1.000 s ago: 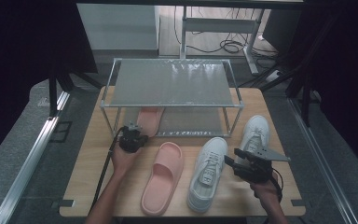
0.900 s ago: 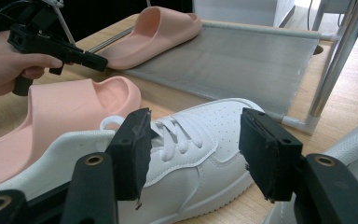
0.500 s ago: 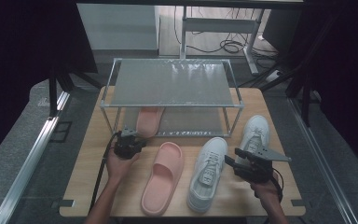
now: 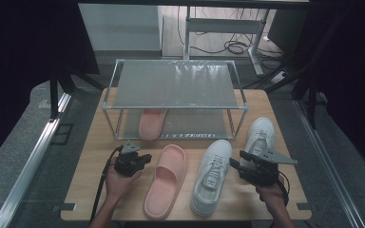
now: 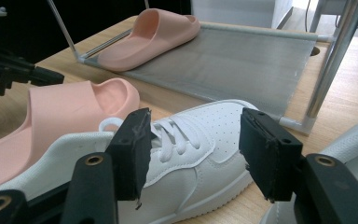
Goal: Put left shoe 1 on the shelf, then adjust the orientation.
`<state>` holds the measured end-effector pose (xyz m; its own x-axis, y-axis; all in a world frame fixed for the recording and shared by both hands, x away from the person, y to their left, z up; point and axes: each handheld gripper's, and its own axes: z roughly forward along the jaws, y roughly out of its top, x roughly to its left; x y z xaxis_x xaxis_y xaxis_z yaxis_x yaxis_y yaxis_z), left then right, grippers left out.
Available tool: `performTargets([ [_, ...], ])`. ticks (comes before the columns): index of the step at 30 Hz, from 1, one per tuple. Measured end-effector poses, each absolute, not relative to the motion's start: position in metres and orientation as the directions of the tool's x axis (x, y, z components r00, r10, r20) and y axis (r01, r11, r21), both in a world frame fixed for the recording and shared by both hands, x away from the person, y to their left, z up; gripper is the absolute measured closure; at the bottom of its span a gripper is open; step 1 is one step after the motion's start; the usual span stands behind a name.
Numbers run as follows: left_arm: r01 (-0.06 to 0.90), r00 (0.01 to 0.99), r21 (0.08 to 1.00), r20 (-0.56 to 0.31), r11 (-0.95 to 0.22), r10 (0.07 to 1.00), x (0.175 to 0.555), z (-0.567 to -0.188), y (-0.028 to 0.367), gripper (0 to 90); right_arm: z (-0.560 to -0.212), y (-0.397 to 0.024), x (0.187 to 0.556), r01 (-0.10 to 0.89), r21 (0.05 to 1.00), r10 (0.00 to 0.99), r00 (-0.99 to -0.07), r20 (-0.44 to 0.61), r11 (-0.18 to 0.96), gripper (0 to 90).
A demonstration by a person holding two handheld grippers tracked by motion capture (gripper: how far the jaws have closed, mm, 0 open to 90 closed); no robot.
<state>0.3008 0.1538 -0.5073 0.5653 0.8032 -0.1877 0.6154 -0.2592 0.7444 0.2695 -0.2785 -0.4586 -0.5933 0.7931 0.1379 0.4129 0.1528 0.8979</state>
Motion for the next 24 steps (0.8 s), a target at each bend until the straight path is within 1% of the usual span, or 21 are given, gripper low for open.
performTargets([
  [5, 0.614, 0.576, 0.747, -0.203, -0.255, 0.792, 0.292, -0.507, 0.156, 86.9, -0.459, -0.277, 0.269, 0.411, 0.898, 0.79, -0.598, 0.135, 0.158, 44.4],
  [15, 0.614, 0.581, 0.746, -0.206, -0.258, 0.787, 0.275, -0.507, 0.162, 86.9, -0.458, -0.279, 0.268, 0.41, 0.899, 0.793, -0.595, 0.135, 0.155, 44.4],
  [24, 0.614, 0.602, 0.746, -0.231, -0.259, 0.764, 0.271, -0.507, 0.159, 86.9, -0.459, -0.279, 0.269, 0.411, 0.899, 0.794, -0.593, 0.134, 0.155, 44.4],
])
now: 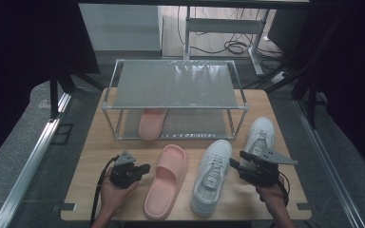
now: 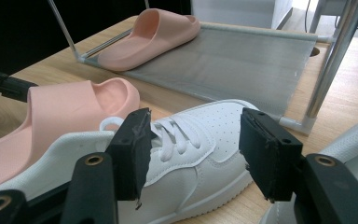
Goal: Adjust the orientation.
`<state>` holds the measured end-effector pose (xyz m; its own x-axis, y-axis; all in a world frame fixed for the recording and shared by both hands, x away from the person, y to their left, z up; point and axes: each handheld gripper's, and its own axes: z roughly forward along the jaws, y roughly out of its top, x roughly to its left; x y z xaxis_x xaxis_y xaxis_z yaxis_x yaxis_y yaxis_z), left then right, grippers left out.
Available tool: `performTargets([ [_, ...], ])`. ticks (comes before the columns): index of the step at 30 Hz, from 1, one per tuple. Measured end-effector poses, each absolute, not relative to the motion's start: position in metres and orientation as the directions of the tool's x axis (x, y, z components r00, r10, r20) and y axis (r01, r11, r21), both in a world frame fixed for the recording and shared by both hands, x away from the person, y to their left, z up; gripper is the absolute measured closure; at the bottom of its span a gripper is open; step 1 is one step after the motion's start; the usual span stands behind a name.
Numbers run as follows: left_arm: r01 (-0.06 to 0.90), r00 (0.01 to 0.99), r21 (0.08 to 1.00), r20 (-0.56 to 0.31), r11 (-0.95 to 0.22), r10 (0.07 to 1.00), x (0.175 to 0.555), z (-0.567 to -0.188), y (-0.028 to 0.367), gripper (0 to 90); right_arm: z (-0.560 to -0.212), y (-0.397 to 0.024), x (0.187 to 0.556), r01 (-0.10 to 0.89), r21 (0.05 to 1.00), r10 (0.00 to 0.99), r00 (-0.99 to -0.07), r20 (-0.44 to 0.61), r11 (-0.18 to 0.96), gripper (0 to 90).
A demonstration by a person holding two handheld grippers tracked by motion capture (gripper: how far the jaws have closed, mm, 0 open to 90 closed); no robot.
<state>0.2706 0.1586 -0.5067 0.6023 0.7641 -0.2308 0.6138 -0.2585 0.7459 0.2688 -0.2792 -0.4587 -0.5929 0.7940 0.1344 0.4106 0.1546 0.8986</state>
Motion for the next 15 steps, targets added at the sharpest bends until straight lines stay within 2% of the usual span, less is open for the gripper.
performTargets([
  [5, 0.616, 0.62, 0.744, -0.257, -0.257, 0.741, 0.2675, -0.5067, 0.1535, 87.1, -0.4582, -0.2791, 0.2684, 0.41, 0.899, 0.794, -0.593, 0.134, 0.154, 44.4],
  [15, 0.605, 0.634, 0.752, -0.256, -0.262, 0.73, 0.2636, -0.5011, 0.1481, 89.0, -0.4588, -0.2797, 0.2691, 0.411, 0.899, 0.795, -0.592, 0.134, 0.154, 44.4],
])
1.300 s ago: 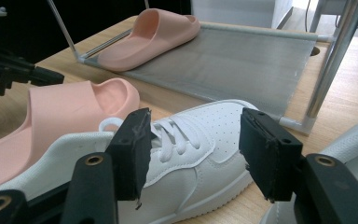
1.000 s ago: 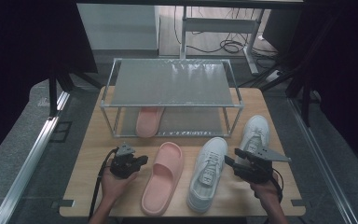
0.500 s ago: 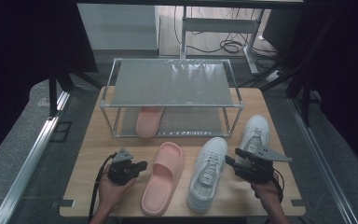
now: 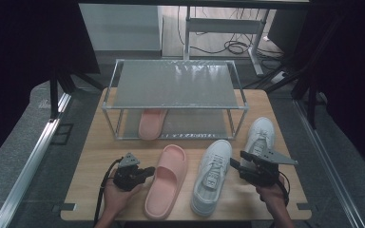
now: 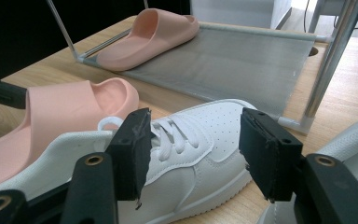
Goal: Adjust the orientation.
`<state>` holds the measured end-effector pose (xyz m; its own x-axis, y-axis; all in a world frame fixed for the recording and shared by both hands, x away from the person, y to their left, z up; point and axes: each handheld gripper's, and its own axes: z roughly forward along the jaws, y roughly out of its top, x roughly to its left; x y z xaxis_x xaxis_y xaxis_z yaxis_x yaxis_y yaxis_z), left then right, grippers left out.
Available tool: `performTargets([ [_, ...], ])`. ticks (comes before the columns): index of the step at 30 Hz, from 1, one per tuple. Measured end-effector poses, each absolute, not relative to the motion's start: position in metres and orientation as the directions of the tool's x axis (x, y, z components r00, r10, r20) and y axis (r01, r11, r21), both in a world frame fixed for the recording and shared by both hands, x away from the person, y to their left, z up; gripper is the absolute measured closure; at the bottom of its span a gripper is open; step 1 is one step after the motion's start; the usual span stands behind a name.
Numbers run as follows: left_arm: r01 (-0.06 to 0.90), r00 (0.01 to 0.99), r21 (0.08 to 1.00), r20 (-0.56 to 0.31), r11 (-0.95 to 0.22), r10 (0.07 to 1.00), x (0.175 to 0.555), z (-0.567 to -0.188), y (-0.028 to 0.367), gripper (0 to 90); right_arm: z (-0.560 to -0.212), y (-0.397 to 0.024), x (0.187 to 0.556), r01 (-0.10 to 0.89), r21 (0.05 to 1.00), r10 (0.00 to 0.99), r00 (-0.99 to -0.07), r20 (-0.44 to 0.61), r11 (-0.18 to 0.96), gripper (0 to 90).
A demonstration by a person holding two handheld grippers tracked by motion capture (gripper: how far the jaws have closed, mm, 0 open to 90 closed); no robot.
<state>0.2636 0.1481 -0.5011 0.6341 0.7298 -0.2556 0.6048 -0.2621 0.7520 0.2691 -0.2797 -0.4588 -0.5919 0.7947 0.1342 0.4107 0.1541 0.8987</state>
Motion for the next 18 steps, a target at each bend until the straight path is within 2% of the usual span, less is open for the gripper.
performTargets([
  [9, 0.593, 0.673, 0.745, -0.252, -0.304, 0.695, 0.254, -0.5, 0.133, 89.3, -0.458, -0.28, 0.268, 0.408, 0.9, 0.794, -0.592, 0.133, 0.153, 44.4],
  [18, 0.605, 0.667, 0.734, -0.255, -0.309, 0.7, 0.257, -0.506, 0.132, 89.0, -0.459, -0.28, 0.269, 0.41, 0.899, 0.794, -0.592, 0.135, 0.153, 44.4],
])
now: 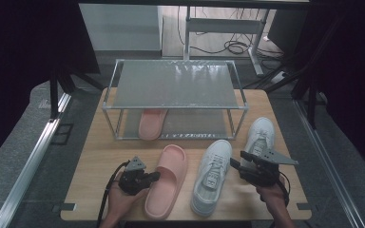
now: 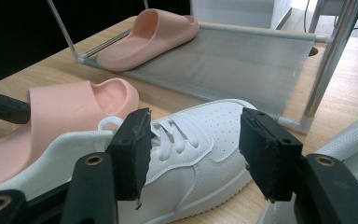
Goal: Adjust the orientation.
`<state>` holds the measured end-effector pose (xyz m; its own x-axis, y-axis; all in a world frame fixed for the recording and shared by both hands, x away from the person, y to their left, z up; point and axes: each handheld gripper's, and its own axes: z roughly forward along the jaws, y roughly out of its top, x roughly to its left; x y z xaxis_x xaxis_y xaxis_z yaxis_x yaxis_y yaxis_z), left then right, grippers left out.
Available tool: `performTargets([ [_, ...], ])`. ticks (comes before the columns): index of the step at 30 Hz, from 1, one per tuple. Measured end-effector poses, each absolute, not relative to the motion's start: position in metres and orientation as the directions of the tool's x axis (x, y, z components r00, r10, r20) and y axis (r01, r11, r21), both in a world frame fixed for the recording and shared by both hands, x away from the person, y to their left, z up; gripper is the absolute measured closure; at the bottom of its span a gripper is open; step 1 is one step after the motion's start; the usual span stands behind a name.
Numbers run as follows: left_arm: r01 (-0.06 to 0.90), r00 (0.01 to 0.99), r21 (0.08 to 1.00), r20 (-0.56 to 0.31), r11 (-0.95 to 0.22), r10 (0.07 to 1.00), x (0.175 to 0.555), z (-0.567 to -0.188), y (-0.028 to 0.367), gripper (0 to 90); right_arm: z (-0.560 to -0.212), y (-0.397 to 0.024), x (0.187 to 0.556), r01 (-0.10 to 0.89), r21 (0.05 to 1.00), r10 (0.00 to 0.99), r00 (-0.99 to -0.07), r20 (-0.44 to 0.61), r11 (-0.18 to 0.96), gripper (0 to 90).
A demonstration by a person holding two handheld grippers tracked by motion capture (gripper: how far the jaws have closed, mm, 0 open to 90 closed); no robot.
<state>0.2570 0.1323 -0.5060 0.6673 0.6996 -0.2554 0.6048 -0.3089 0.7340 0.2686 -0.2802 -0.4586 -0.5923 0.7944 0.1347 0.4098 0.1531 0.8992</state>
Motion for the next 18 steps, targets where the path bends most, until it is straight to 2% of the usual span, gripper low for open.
performTargets([
  [18, 0.618, 0.632, 0.734, -0.251, -0.282, 0.734, 0.276, -0.506, 0.144, 88.2, -0.46, -0.279, 0.269, 0.415, 0.896, 0.793, -0.594, 0.137, 0.156, 44.4],
])
